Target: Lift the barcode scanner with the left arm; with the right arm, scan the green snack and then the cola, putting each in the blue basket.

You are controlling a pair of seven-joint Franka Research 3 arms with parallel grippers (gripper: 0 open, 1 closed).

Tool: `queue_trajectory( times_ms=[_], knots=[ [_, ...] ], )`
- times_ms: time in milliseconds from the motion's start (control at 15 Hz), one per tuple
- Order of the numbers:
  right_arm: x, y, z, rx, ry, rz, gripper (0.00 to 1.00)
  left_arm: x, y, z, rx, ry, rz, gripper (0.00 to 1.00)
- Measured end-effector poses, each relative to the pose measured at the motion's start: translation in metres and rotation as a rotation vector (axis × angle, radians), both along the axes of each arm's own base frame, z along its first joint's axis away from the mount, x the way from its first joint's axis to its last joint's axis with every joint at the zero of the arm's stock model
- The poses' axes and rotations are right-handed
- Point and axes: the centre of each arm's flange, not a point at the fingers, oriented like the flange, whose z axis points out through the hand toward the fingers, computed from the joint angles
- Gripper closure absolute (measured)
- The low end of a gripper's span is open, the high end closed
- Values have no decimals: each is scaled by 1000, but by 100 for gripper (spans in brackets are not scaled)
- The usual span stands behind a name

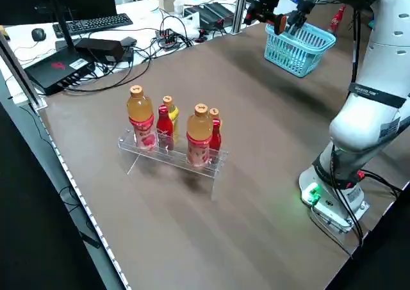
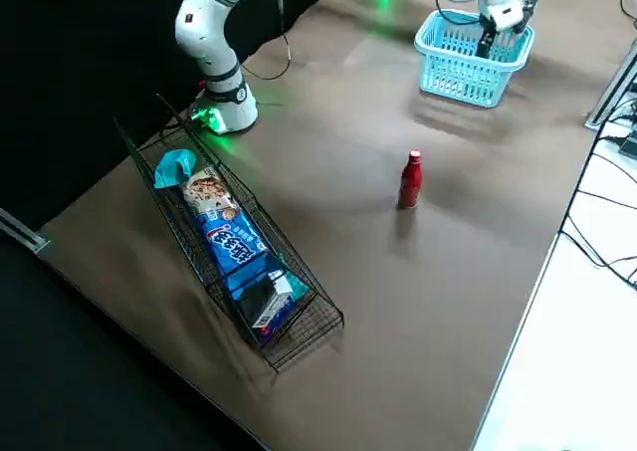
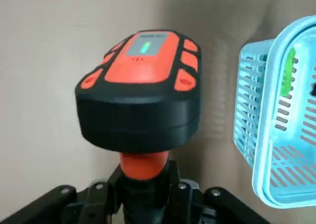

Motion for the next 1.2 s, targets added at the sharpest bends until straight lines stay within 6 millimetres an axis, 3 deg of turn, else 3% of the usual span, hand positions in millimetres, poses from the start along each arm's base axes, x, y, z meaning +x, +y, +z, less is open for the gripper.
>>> queue_trajectory(
  times_ms=[67,267,333,400,467,733,1000,1200],
  knots=[
    [1,-6,16,-4,30,10,3,0,0,0,0,0,0,63],
    [16,-61,95,4,82,-11,0,1,2,0,1,0,2,63],
    [21,-89,119,2,108,-26,0,1,2,0,1,0,3,63],
    [28,-151,155,-5,164,-63,0,1,2,0,1,0,3,63],
    [32,-181,165,-12,188,-85,0,1,2,0,1,0,3,63],
    [49,-280,170,-159,171,-147,0,1,2,0,1,0,3,63],
    [51,-364,149,-337,196,-85,0,1,3,0,1,0,4,63],
    [49,-411,128,-408,217,-44,2,2,4,-1,1,1,6,63]
  ],
)
